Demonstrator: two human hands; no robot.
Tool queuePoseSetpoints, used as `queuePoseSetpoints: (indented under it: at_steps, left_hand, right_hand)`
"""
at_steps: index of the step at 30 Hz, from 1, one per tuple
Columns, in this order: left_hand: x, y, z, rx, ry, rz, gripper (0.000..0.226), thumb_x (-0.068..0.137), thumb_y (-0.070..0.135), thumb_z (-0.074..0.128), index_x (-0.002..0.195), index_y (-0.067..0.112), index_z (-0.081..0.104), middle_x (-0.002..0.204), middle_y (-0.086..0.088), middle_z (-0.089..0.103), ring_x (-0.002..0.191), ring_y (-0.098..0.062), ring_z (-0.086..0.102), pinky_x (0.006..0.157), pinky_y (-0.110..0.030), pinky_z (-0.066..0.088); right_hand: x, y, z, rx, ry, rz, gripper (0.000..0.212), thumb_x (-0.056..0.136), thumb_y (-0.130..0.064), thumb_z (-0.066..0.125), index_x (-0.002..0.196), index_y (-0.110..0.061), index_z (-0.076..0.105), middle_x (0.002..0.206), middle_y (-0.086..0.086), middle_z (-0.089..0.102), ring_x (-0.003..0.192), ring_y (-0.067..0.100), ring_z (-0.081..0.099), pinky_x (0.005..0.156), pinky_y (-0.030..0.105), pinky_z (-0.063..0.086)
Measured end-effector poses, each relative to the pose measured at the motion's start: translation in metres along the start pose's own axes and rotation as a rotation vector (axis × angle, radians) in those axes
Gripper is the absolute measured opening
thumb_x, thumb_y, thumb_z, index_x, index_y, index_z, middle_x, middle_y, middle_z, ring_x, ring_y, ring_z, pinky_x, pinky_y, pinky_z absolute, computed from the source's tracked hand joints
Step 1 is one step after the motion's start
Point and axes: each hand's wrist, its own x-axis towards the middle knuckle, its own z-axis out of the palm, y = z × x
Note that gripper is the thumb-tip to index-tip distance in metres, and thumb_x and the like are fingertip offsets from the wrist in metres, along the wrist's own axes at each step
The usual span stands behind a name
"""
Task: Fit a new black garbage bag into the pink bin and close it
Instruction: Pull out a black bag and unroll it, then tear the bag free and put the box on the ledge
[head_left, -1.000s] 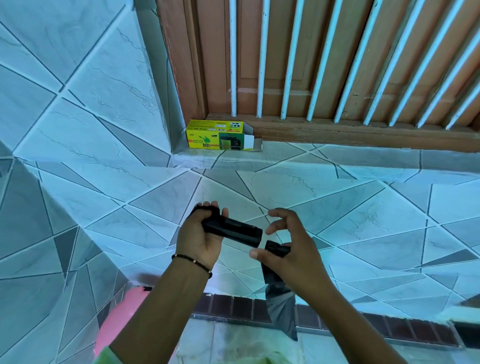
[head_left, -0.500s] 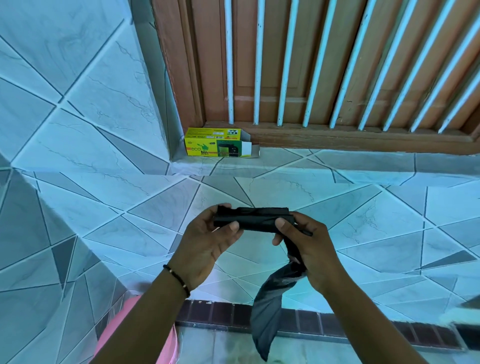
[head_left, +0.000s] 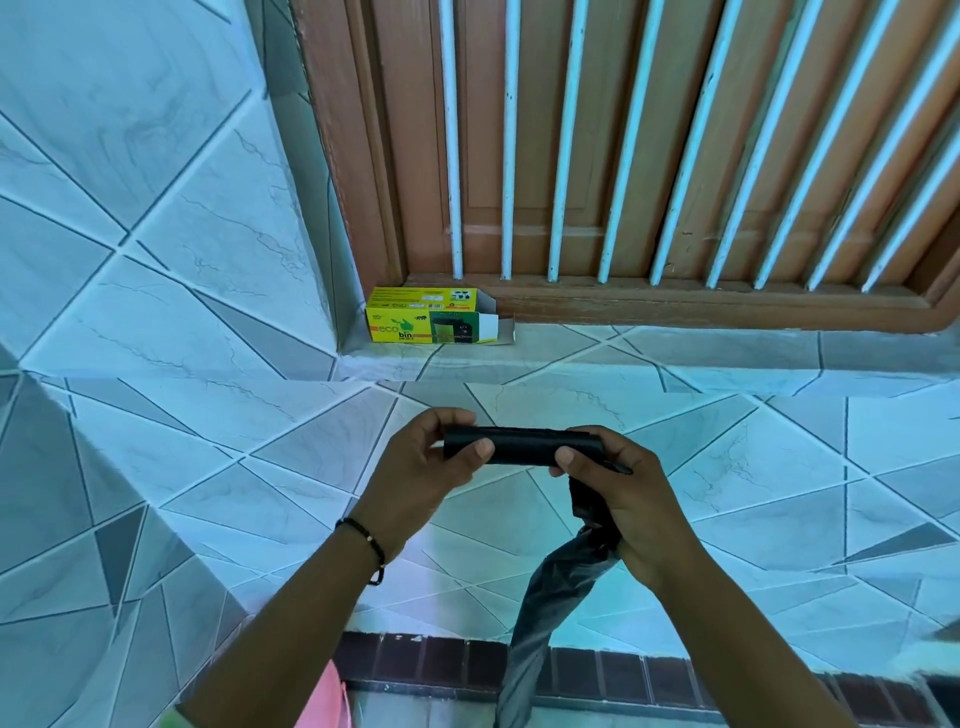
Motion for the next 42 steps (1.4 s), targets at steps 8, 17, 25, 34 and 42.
queuePoseSetpoints:
  at_steps: [8,17,25,34,42]
  left_hand:
    - [0.116,0.028,-0.022,1.029,0.154,0.465,0.063,0.082,0.038,0.057,0.133,0.006,0.041,0.136,-0.012,0.045,0.129,-0.027,0.038,0.107,-0.033,0.030]
    - [0.175,0.021,-0.027,1.682,0.109,0.237,0.072,0.086,0.022,0.054,0.146,0.012,0.014,0.154,-0.012,0.020,0.145,-0.027,0.010,0.115,-0.054,0.006]
    - [0.122,0.027,-0.035,1.170,0.237,0.534,0.061,0.068,0.023,0.071,0.124,0.014,0.048,0.122,-0.011,0.053,0.112,-0.034,0.051,0.101,-0.042,0.039]
    - [0.000,-0.033,-0.015,0.775,0.207,0.329,0.057,0.070,0.033,0.077,0.118,0.019,0.049,0.106,0.008,0.050,0.095,-0.011,0.052,0.084,-0.023,0.048]
    - [-0.021,-0.047,-0.021,0.787,0.267,0.194,0.057,0.068,0.037,0.077,0.115,0.023,0.048,0.101,0.013,0.050,0.091,-0.010,0.053,0.078,-0.021,0.045]
  right_hand:
    - [0.011,-0.021,-0.005,0.009,0.081,-0.040,0.009,0.082,-0.005,0.065,0.089,-0.001,0.066,0.056,0.001,0.058,0.042,0.009,0.041,0.040,0.016,0.040]
    - [0.013,-0.026,-0.015,-0.024,0.088,-0.069,0.011,0.083,-0.005,0.063,0.090,0.002,0.064,0.043,-0.008,0.049,0.039,0.009,0.038,0.039,0.016,0.039]
    - [0.005,-0.028,-0.018,0.017,0.164,-0.130,0.013,0.080,-0.010,0.064,0.086,0.002,0.065,0.046,-0.004,0.047,0.038,0.009,0.037,0.040,0.018,0.038]
    - [-0.016,-0.032,0.005,-0.215,0.188,-0.322,0.019,0.077,-0.005,0.069,0.081,-0.023,0.069,0.062,-0.010,0.065,0.053,0.001,0.059,0.054,0.009,0.046]
    - [-0.028,-0.021,0.000,-0.460,0.134,-0.320,0.026,0.076,-0.012,0.072,0.082,-0.036,0.067,0.062,-0.019,0.064,0.059,0.002,0.058,0.057,0.006,0.041]
